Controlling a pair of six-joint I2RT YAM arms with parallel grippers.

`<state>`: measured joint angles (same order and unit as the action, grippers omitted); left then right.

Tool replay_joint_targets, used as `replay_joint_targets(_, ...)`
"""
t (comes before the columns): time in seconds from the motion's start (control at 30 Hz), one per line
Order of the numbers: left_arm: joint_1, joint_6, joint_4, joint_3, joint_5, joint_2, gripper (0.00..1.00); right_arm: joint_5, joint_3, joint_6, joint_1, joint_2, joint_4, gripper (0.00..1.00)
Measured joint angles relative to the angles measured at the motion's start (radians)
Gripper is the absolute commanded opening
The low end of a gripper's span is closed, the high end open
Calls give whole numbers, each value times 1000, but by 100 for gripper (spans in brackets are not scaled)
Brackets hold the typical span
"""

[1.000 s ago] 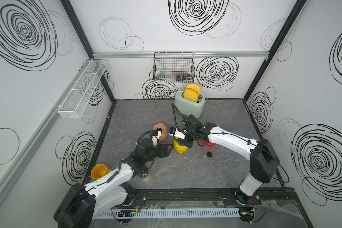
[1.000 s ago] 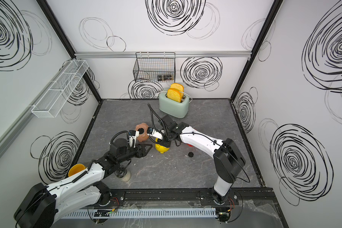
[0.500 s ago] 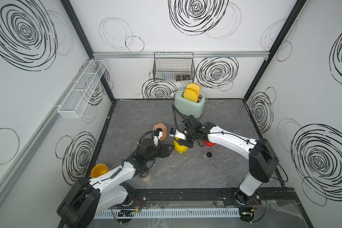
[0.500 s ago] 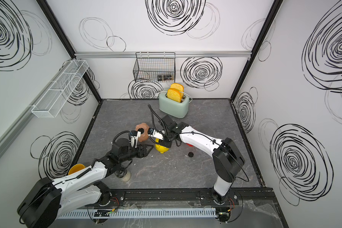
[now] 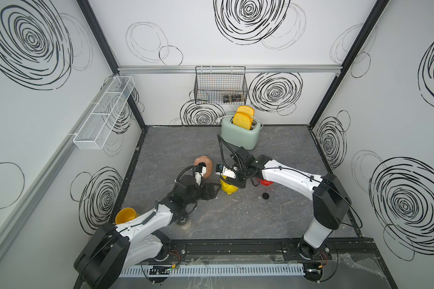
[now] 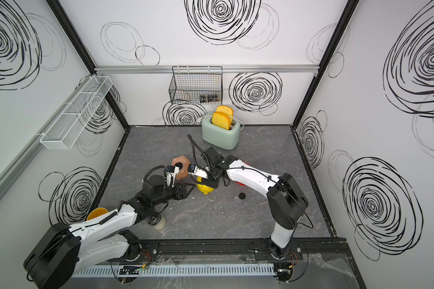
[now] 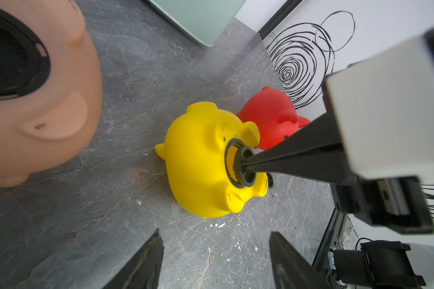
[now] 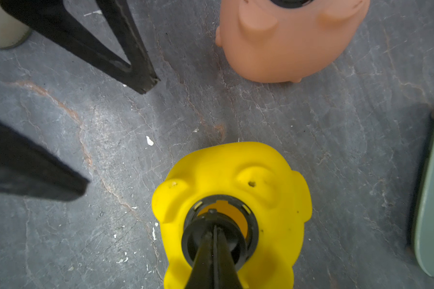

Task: Close piggy banks
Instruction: Insert the knob into the piggy bank.

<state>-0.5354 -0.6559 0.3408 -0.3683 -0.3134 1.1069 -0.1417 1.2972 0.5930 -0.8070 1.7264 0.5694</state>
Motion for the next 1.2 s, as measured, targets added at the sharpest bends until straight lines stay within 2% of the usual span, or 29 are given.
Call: replay_joint_targets(1.2, 0, 0, 27, 2, -5, 32, 72, 18, 10, 40, 10, 23, -10, 0)
